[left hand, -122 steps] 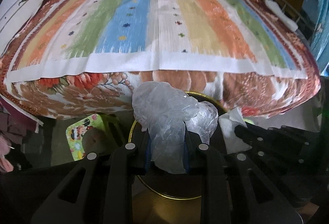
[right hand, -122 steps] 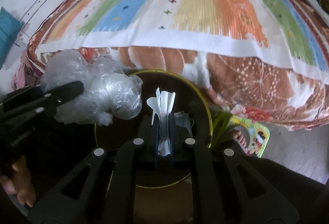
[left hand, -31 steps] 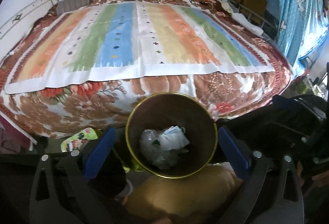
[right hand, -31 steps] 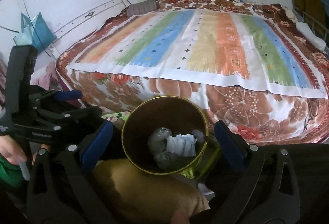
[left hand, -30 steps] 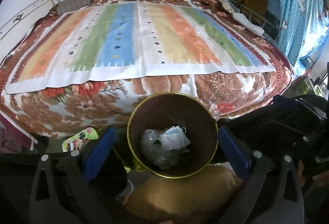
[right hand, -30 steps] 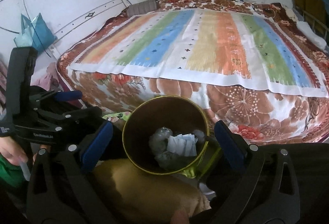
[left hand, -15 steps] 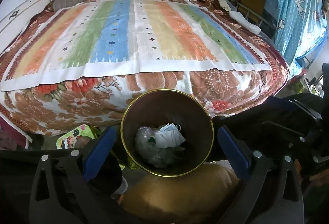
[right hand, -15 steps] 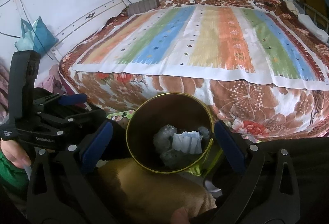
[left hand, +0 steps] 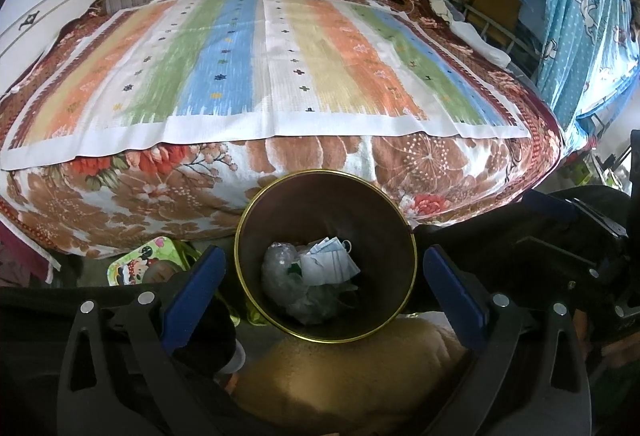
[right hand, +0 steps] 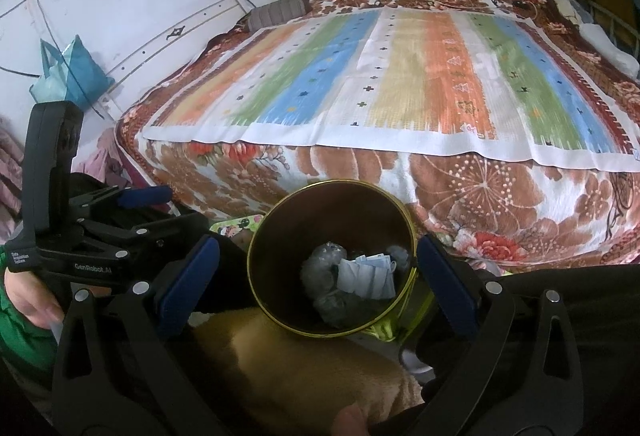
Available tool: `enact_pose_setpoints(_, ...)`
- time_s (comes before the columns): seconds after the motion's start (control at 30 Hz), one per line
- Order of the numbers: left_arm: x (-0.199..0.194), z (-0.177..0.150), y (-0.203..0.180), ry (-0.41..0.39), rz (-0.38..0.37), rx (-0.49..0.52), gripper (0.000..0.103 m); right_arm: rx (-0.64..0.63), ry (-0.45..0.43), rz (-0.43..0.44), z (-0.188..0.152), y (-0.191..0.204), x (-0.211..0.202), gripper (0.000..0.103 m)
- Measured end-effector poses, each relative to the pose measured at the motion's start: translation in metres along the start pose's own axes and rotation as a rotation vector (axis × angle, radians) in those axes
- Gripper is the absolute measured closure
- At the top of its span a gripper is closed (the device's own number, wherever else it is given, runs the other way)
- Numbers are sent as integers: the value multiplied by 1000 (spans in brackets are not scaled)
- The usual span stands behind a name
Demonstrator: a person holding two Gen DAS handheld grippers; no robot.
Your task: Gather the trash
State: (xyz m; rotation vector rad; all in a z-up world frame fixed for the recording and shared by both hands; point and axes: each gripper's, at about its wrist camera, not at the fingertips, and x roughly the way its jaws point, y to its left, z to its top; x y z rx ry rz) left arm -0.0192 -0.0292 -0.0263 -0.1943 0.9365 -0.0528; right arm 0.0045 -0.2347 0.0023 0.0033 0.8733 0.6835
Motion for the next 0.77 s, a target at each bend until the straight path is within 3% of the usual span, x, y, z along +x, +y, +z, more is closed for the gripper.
enact_pose_setpoints(0.77, 5, -5, 2, 23, 20, -28, 6, 0, 6, -2, -3, 0, 1, 9)
